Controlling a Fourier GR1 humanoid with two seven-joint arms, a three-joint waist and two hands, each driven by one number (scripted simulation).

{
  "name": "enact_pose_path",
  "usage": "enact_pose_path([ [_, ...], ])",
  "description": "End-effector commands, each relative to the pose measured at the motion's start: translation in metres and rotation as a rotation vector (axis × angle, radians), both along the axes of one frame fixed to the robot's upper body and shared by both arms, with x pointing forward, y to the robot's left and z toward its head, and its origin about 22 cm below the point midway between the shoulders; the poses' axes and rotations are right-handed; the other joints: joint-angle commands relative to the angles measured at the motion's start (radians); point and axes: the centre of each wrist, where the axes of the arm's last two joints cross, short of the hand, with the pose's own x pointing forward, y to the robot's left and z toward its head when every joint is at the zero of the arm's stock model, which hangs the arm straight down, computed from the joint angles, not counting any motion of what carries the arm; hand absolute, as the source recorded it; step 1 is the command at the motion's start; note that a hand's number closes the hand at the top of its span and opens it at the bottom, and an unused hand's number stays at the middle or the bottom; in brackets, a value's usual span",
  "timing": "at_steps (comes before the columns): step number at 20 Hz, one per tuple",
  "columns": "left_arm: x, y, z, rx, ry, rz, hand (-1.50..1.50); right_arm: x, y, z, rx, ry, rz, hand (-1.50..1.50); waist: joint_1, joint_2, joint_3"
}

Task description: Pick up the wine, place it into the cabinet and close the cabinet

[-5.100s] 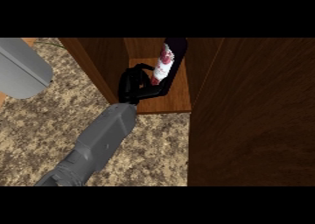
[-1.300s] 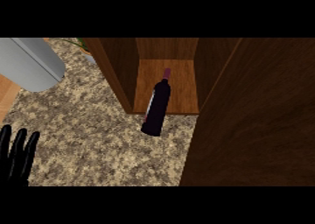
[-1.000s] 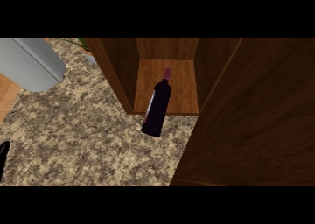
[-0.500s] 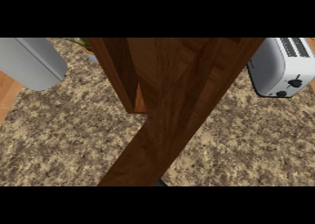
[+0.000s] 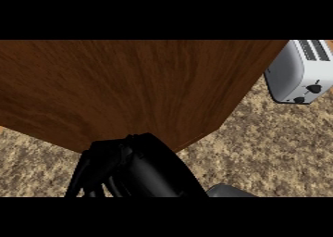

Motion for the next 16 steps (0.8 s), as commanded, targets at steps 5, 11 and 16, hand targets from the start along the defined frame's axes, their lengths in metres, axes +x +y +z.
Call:
enact_pose_path([
  [5, 0.002, 0.001, 0.003, 0.007, 0.015, -0.007, -1.50, 0.064, 0.025, 0.015, -0.009, -0.035, -0.085, 1.50, -0.012, 0.002, 0.001],
  [11, 0.011, -0.009, 0.009, 0.011, 0.047, -0.043, -1.50, 0.114, 0.008, 0.016, -0.037, -0.046, -0.170, 1.50, -0.027, 0.005, 0.001],
  [16, 0.016, -0.012, 0.005, 0.006, 0.083, -0.092, -1.50, 0.151, -0.013, -0.003, -0.037, -0.035, -0.179, 1.50, -0.021, 0.006, 0.001],
])
